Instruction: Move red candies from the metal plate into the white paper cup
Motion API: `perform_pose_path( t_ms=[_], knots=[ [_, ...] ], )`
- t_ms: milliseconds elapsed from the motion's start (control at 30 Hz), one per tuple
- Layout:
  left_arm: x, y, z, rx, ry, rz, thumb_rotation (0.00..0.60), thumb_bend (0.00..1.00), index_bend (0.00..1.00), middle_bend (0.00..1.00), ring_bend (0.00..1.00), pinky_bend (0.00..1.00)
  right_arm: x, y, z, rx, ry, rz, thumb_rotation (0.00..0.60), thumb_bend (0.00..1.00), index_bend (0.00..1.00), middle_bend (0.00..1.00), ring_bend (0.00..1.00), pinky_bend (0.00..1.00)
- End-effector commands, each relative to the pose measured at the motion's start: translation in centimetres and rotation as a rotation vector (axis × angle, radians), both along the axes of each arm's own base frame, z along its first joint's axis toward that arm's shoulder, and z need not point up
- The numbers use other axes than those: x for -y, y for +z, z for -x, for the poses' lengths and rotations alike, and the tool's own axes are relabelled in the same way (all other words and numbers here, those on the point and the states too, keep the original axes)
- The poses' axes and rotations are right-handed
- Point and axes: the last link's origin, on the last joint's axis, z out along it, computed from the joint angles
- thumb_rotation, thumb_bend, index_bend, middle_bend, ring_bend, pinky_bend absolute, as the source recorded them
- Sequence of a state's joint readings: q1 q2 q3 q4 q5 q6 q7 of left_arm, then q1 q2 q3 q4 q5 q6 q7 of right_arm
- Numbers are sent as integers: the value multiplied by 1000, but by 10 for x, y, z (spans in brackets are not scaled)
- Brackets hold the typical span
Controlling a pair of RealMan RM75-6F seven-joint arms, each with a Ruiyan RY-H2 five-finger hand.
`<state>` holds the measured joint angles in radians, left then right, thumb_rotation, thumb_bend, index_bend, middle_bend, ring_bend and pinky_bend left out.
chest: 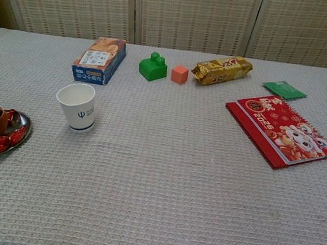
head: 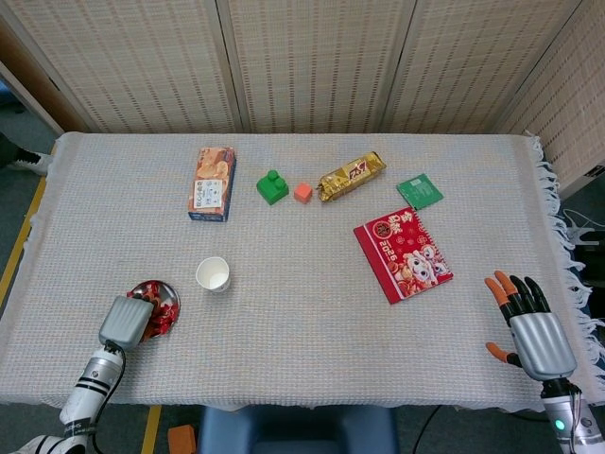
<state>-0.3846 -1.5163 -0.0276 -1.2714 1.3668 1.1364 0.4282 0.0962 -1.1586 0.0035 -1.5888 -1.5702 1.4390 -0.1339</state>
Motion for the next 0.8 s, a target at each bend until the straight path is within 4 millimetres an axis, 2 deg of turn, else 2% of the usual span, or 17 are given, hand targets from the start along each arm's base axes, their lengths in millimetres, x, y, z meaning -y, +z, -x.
perform_pose_path(
  t_ms=[33,333,500,800],
  knots=[
    [-1,1,-1,7,-5,-6,600,391,510,429,478,984,0,0,0,0,-2,-1,600,27,0,0,0,0],
    [-5,3,-1,22,-8,-20,600,415,572,515,524,1000,0,0,1,-4,-5,-1,600,27,0,0,0,0],
    [-7,5,-2,39,-22,-34,600,482,616,579,575,1000,0,-1,0,-6,-7,-5,600,27,0,0,0,0],
    [-11,6,-3,44,-29,-43,600,560,655,636,611,1000,1,-2,1,-8,-10,-8,600,27,0,0,0,0]
  ],
)
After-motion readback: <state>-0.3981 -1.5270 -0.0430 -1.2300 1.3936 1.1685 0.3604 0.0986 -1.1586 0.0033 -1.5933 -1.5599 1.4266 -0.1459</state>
